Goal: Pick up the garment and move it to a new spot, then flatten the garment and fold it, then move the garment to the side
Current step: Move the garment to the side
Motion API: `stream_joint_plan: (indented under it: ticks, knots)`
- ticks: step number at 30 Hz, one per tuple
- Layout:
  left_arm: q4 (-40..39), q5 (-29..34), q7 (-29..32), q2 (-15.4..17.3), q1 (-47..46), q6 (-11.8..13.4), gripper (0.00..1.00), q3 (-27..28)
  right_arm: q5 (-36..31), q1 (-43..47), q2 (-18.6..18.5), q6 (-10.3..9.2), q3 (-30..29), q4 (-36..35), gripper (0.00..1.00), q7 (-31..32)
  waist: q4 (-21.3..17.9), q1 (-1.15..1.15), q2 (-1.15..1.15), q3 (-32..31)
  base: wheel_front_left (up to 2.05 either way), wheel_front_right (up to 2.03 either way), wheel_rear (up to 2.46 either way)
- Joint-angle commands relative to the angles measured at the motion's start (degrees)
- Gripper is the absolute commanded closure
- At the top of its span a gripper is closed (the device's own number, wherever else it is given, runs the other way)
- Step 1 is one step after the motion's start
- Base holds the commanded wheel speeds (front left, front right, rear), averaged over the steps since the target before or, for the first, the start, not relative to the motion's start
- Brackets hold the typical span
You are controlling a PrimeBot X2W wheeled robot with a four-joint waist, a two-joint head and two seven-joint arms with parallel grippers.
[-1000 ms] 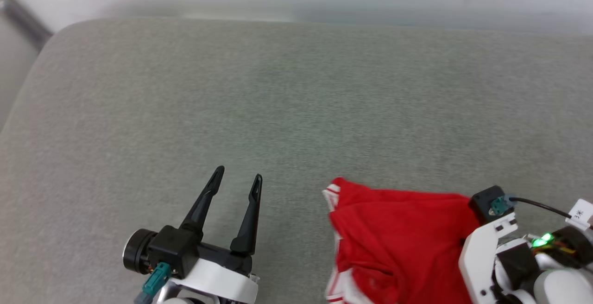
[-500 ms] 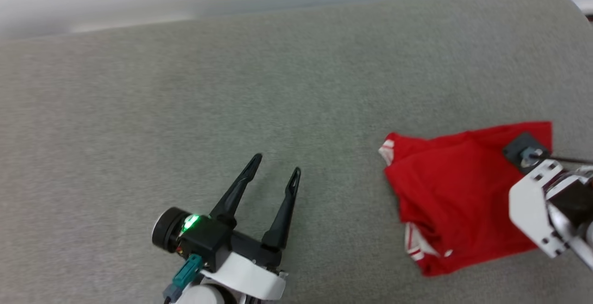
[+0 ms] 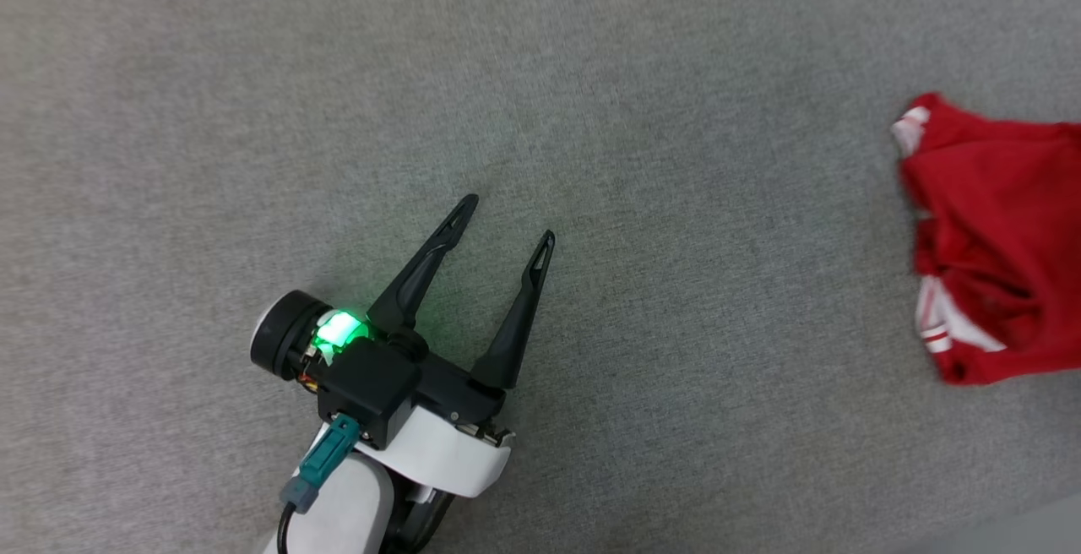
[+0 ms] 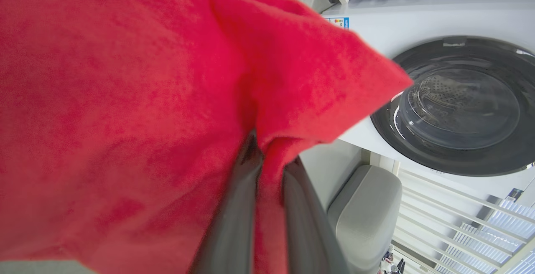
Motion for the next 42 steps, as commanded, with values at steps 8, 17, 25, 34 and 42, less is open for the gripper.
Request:
stream_joint_plan:
  ticks: [8, 17, 25, 34, 42]
  knots:
    - [-1.25, 0.8, -0.12, 1.84, -2.63, -0.08, 0.0, -0.29, -4.68, -4.37, -1.18, -0.09, -7.68, 13.41, 1.0, -11.45, 0.71, -0.01, 0.0, 6.26, 0.0, 0.0, 0.0]
    - [-1.68, 1.06, -0.07, 2.24, -3.01, -0.07, 0.0, 0.07, -10.14, -9.28, 1.77, -0.09, -14.56, 24.4, 1.0, -20.97, 2.38, -0.01, 0.0, 8.24, 0.0, 0.0, 0.0]
    - [-1.28, 0.62, -0.08, 1.5, -2.69, -0.07, 0.0, 0.6, -14.86, -11.26, 4.59, -0.09, -19.21, 27.49, 0.12, -23.46, 3.18, -0.01, 0.0, 6.39, 0.0, 0.0, 0.0]
    - [0.32, -0.82, -0.12, -0.85, -0.06, -0.01, 0.0, 2.93, -14.58, -11.29, 8.24, -0.08, -22.04, 23.49, 0.0, -25.91, 4.64, -0.01, 0.0, -3.15, 0.0, 0.0, 0.0]
    - [2.01, -1.21, -0.11, -2.46, 4.66, 1.0, 0.0, 9.32, -6.72, -6.51, 12.69, -0.08, -20.42, 13.34, 0.0, -28.67, 8.02, -0.01, 0.0, -13.11, 0.0, 0.0, 0.0]
